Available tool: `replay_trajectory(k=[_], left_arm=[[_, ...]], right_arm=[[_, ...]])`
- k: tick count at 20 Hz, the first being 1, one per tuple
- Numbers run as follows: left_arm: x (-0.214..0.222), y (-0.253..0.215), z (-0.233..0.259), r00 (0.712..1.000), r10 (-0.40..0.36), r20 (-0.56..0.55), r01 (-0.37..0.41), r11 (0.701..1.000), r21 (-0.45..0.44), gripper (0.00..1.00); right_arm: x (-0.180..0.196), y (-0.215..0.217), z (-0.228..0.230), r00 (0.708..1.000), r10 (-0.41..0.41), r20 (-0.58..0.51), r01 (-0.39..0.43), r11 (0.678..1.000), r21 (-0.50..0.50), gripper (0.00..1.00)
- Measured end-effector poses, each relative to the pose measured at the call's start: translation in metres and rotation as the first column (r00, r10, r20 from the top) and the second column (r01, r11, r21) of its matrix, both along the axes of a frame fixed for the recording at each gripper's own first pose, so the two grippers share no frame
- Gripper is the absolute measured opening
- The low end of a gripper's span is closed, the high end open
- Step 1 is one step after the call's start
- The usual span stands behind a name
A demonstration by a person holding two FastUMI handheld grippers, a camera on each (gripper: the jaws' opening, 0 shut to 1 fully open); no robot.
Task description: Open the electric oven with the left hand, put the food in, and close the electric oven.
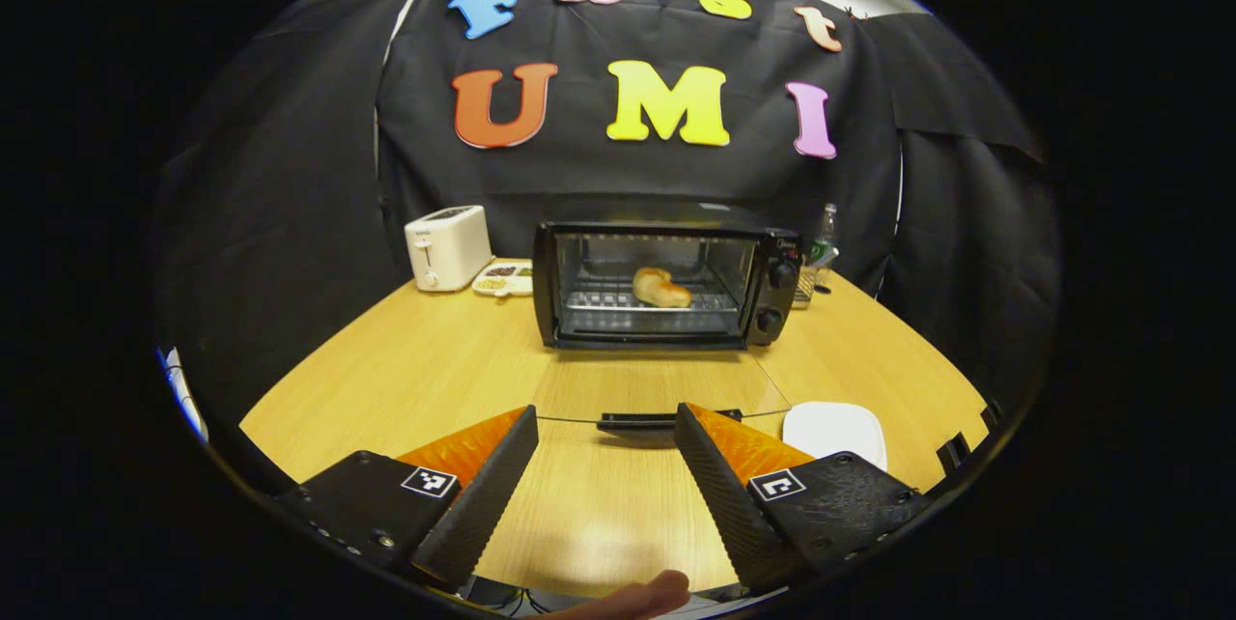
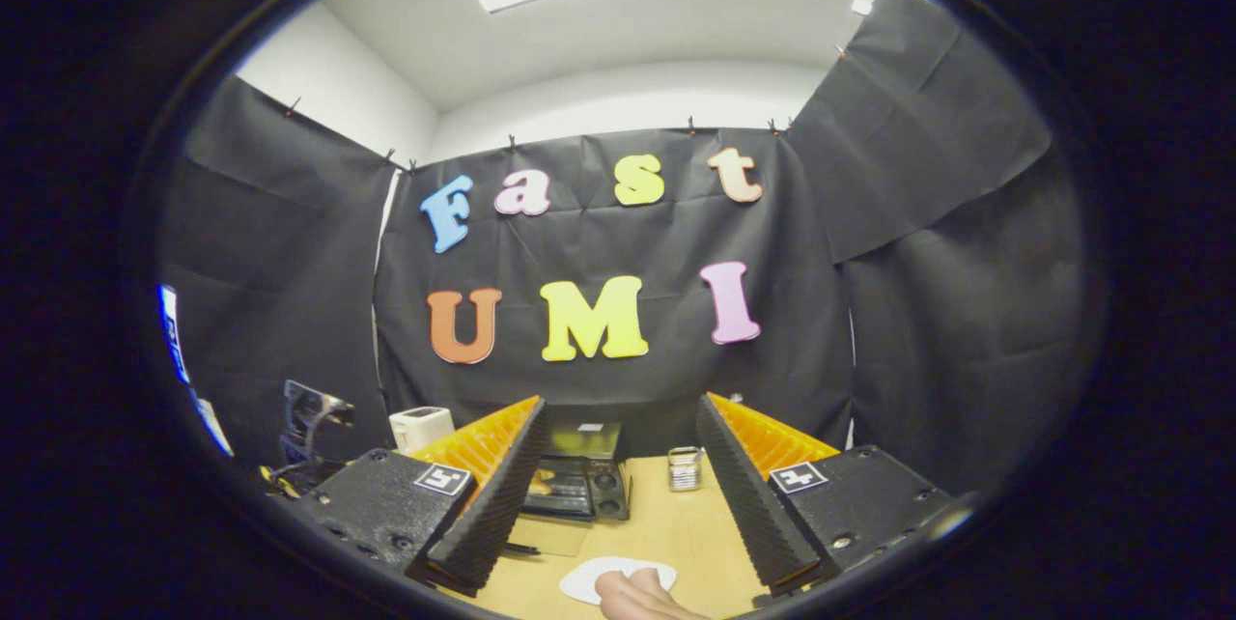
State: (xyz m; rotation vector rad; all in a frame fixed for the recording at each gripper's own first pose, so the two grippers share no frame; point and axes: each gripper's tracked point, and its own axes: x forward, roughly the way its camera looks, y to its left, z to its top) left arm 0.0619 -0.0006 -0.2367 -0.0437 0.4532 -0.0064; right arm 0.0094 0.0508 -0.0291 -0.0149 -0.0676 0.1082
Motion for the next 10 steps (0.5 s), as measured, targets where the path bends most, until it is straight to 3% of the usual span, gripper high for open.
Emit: replay_trajectory(k=[4, 10], left_arm=[[0.016, -0.013, -0.042, 0.993, -0.015, -0.113, 0.021, 0.999, 0.047, 0.98], [0.031, -0.037, -0.080, 0.978, -0.047, -0.205, 0.057, 0.997, 0.043, 0.98]], right_arm=[[-0.014, -0.020, -0.001, 1.000, 0.004, 0.016, -0.004, 1.000, 0.020, 0.96], [-0.004, -0.046, -0.024, 1.000, -0.003, -0.025, 0.004, 0.999, 0.050, 0.96]])
